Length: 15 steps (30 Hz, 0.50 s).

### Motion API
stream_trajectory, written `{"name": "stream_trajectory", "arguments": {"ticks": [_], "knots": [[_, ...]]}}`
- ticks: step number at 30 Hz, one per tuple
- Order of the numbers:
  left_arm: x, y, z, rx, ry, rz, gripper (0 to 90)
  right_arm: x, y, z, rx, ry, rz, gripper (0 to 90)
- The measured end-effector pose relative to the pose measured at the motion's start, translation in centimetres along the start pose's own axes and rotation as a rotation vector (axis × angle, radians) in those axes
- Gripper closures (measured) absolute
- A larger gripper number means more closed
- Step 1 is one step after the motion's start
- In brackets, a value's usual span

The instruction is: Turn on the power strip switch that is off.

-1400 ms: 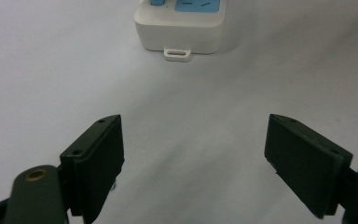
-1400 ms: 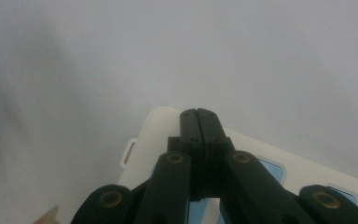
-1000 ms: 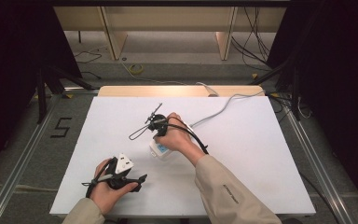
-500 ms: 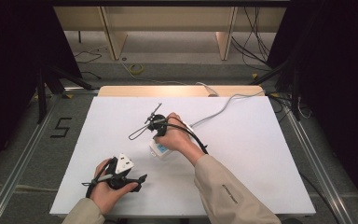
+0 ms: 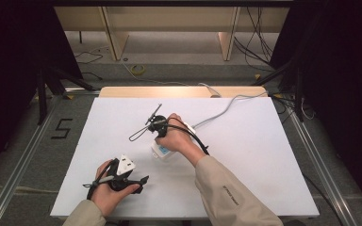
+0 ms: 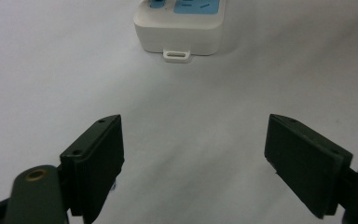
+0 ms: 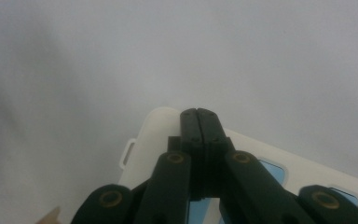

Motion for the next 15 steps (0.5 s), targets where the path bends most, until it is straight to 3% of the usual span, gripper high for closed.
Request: {"name": "stream_trajectory", "arguments": {"ticks": [15], "knots": [[0.04,0.00,0.02,-0.001,0.000,0.000,19.6,0.07,-0.05,-0.19,-0.008,-0.024,-0.005,90.0]]}}
Point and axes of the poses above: each handheld gripper's, and its own axes: x roughly forward along the jaws, y roughly out of its top, z roughly to its right, the point moved 8 cm from there along x, roughly forward along the jaws, and after that the axes turned 5 degrees about z, right-handed, at the moved point
